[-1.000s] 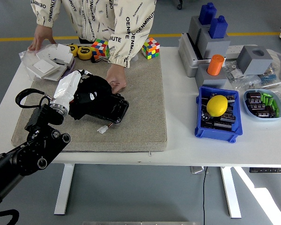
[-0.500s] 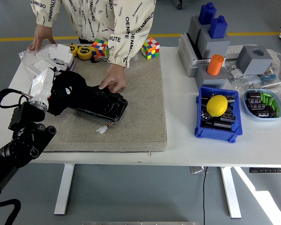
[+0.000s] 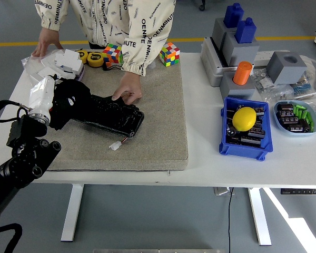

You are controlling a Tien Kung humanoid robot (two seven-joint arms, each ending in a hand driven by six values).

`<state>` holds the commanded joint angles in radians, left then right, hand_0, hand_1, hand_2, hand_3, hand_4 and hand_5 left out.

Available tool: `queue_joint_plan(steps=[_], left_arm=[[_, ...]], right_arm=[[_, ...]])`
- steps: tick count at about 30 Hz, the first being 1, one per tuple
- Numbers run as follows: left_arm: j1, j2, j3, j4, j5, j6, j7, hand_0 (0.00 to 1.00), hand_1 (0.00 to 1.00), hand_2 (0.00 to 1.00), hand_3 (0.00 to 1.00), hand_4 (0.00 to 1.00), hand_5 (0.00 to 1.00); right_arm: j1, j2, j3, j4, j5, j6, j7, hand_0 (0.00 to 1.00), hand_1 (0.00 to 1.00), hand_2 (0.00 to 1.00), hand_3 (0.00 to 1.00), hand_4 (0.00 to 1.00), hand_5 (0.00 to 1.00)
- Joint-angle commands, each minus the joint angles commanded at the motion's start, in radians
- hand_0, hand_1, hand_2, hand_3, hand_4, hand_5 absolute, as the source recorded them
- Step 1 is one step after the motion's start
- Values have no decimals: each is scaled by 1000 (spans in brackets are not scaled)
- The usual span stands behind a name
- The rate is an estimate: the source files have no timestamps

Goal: Pick the rag up,wipe the panel,place it on the desk

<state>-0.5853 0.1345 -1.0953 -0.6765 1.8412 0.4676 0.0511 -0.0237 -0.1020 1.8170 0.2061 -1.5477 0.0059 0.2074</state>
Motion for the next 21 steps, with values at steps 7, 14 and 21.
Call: queue_joint_plan(steps=[7,14,21], left_arm=[[11,15,100,-89,-24,-18,36,225,325,387,563,710,2],[20,30,206,-169,-50,-40,74,224,320,385,563,709,2],[32,45,309,-265,-83,-53,102,223,320,385,563,709,2]], right_arm=[[3,-4,-9,0,5,1,0,540,559,493,521,883,359],[2,-6,-16,1,7,1,0,541,560,493,521,884,360],[0,-8,-20,1,8,1,0,539,558,493,520,883,359]])
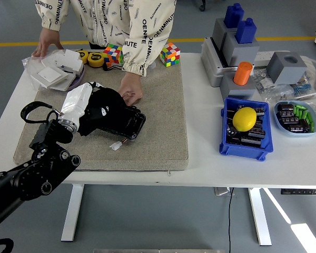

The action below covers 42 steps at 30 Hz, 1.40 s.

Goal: Pick the rag up,wipe the panel,place it on the desk

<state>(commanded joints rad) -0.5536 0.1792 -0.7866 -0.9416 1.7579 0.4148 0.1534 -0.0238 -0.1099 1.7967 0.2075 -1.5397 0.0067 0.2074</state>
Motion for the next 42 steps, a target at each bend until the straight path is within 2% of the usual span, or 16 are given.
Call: queue_joint_plan(steps=[10,14,18,26,42], left_arm=[[8,-1,97,-113,-28,2,-1,221,317,383,562,710,2],[8,-4,120,-144,-29,2,4,220,315,384,562,710,2],[6,-10,122,-147,-26,-1,9,220,315,384,562,710,2],[-3,-14,68,-78,-2,3,6,219,313,382,562,710,2],[-39,-21,-120,149,68,21,-15,214,306,380,562,711,2]], right_arm=[[0,3,9,0,-3,0,0,539,560,493,521,883,358],[0,3,9,0,-2,0,0,539,560,493,521,883,357],[1,3,8,1,-1,0,1,539,560,493,521,883,357],[2,4,14,0,-2,0,1,540,559,493,522,884,357],[3,5,16,0,-1,0,0,539,560,493,521,884,357]])
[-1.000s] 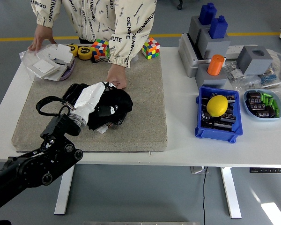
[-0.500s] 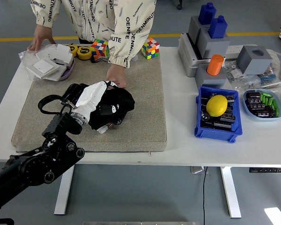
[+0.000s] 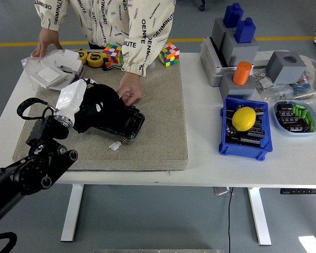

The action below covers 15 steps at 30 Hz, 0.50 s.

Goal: Pick the rag up,wipe the panel,place it on the desk

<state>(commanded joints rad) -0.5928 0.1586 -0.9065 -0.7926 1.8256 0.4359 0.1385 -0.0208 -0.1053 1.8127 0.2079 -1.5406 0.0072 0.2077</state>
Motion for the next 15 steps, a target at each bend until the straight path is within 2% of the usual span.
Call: queue_joint_plan(steps=[8,15], left_arm=[[-23,-9,-81,110,31,10,-14,212,305,378,561,712,2],[-31,-14,-146,160,66,36,-24,209,303,378,561,712,2]], right_arm=[[0,-1,-1,0,1,0,0,545,559,493,521,883,354],[1,-1,-2,0,1,0,1,543,559,493,521,883,353]])
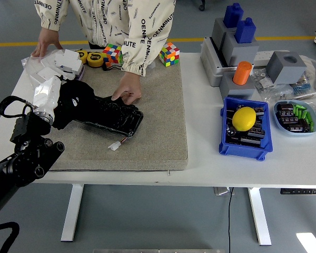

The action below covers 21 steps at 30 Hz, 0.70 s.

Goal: Pick the rag up,wipe the panel,place it on the desk

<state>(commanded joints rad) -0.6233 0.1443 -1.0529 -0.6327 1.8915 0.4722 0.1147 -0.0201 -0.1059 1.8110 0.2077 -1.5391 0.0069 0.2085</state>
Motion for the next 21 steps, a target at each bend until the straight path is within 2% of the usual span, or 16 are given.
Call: queue_joint_plan(steps=[12,15,21], left_arm=[[-5,2,-49,44,39,20,-1,205,298,378,561,713,2],[1,7,-35,27,24,15,0,205,298,378,561,713,2],[14,15,31,-49,-20,10,5,205,297,378,561,714,2]], right_arm=[[-1,-1,-8,3,6,0,0,544,559,493,521,882,353],[-2,-1,-13,5,11,0,0,544,559,493,521,882,353],[-1,0,-10,5,9,0,0,545,559,493,522,882,352]])
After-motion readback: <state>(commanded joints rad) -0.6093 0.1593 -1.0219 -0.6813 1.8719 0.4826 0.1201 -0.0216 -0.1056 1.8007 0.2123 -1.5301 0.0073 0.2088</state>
